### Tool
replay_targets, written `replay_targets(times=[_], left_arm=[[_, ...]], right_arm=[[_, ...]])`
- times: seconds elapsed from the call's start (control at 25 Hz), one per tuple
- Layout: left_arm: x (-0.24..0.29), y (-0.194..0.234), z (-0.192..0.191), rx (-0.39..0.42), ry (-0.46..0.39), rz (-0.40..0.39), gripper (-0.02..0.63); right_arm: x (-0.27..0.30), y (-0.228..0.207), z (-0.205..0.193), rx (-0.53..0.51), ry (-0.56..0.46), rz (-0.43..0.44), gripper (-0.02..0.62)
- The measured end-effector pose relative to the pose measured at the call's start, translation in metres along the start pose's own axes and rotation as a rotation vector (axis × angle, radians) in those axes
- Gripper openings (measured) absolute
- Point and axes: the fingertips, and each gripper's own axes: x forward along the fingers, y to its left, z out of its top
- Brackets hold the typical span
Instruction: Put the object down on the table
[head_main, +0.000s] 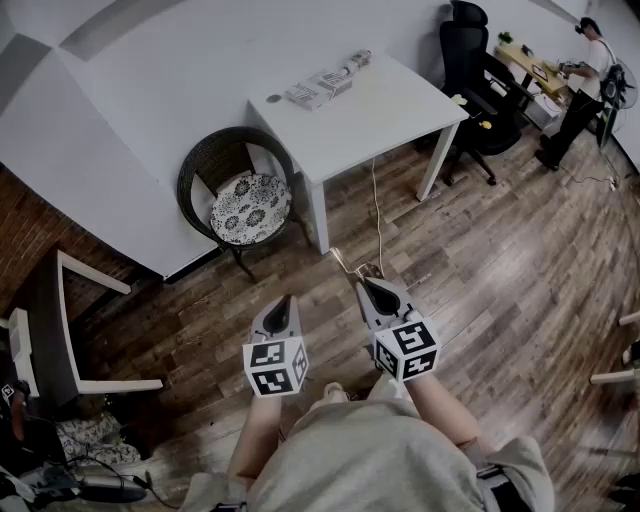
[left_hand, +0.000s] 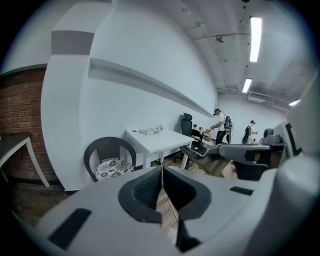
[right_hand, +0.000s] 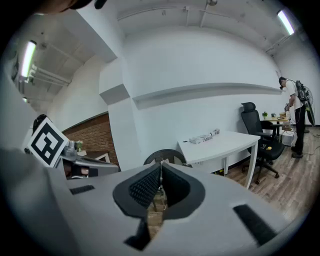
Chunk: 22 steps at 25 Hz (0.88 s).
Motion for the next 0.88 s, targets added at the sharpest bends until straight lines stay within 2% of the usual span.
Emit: replay_targets(times=[0.24,0.56,0.88], left_arm=[[-0.066,-0.003,-0.006,-0.037,-0.054,0.061,0.011],[-0.093,-0.04,-0.016,-0.02,-0.079,-0.003,0.011],[-0.093,-0.03,-0.012,0.001,-0.074,-0.047,0.011]], right_arm=[[-0.064,0.036,-0.004,-0.019,-0.021,-0.004,0.009],[-0.106,0.044,-0.014,-0.033,-0.033,-0.047,0.008],[-0.093,0.055,-0.011,-0.027,-0.044,-0.071,0.008]])
